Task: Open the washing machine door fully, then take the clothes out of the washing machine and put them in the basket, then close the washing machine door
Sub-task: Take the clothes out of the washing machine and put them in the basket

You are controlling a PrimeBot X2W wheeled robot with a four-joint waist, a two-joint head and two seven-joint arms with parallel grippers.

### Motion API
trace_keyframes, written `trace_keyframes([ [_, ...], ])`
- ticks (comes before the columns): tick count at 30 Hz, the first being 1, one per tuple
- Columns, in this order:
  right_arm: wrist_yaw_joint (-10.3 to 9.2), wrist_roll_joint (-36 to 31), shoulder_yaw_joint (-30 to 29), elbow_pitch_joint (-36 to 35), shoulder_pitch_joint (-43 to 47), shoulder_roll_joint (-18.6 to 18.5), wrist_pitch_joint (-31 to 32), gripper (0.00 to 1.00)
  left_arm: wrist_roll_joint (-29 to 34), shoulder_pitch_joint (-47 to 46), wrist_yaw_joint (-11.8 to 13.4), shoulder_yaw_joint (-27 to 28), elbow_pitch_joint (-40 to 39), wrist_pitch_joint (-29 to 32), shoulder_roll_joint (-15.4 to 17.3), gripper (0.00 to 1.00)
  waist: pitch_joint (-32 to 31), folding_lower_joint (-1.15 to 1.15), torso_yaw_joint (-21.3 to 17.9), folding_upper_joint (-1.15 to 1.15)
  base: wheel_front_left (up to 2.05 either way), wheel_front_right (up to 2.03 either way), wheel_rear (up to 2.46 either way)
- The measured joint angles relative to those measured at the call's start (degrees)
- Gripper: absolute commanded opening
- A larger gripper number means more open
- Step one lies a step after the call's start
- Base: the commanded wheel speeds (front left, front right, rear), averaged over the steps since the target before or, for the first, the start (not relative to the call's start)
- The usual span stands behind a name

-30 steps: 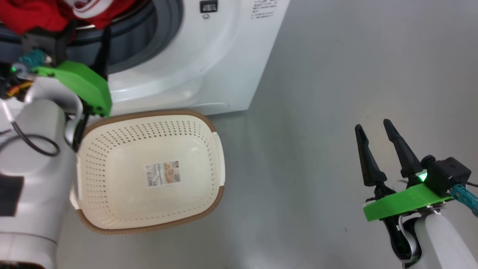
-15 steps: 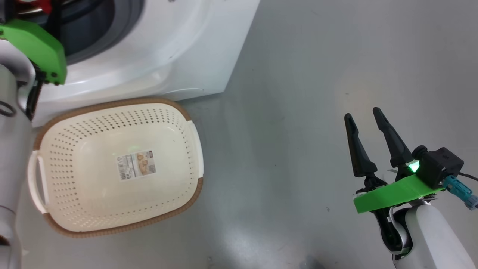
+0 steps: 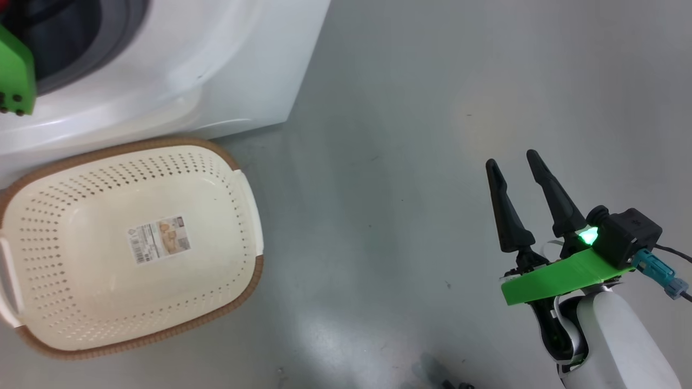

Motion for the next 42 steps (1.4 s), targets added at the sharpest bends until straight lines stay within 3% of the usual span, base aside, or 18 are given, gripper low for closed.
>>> trace_keyframes([
  [5,0.0,0.0,0.0,0.0,0.0,0.2,0.0,1.0,0.1,-0.3,0.0,-0.7,0.6,0.4,0.2,1.0,0.5,0.0,-1.0,0.0,0.0,0.0,0.0],
  [6,0.0,0.0,0.0,0.0,0.0,0.2,0.0,1.0,0.1,-0.5,0.0,-0.9,0.8,0.7,0.2,0.77,0.7,0.0,-1.1,0.0,0.0,0.0,0.0],
  [7,0.0,0.0,0.0,0.0,0.0,0.2,0.0,1.0,0.1,-0.8,0.0,-1.0,0.9,0.8,0.3,0.35,0.8,0.0,-1.2,0.0,0.0,0.0,0.0],
  [8,0.0,0.0,0.0,0.0,0.0,0.2,0.0,1.0,0.1,-0.9,0.0,-1.0,1.0,0.9,0.4,0.0,0.8,0.0,-1.3,0.0,0.0,0.0,0.0],
  [17,0.0,0.0,-0.1,0.0,0.0,0.3,0.0,1.0,-1.5,-0.8,0.5,-0.4,1.4,-1.2,0.4,0.0,0.1,0.0,-1.1,0.0,0.0,0.0,0.0],
  [26,0.0,0.0,-1.0,0.1,0.2,0.3,0.0,1.0,-7.5,4.3,1.0,4.3,0.0,-5.1,-2.6,0.0,-2.7,0.0,0.7,0.0,0.0,0.0,0.0],
  [34,0.0,-0.1,-1.9,0.2,1.7,-0.5,0.0,1.0,-10.7,14.4,2.2,10.5,-14.1,-5.2,-4.1,0.0,-6.1,0.0,3.3,0.0,0.0,0.0,0.0],
  [42,0.0,-0.5,-2.2,0.3,3.9,-1.1,0.0,1.0,-9.5,23.9,2.2,15.8,-26.3,-5.2,-6.1,0.0,-9.8,0.0,5.8,0.0,0.0,0.0,0.0],
])
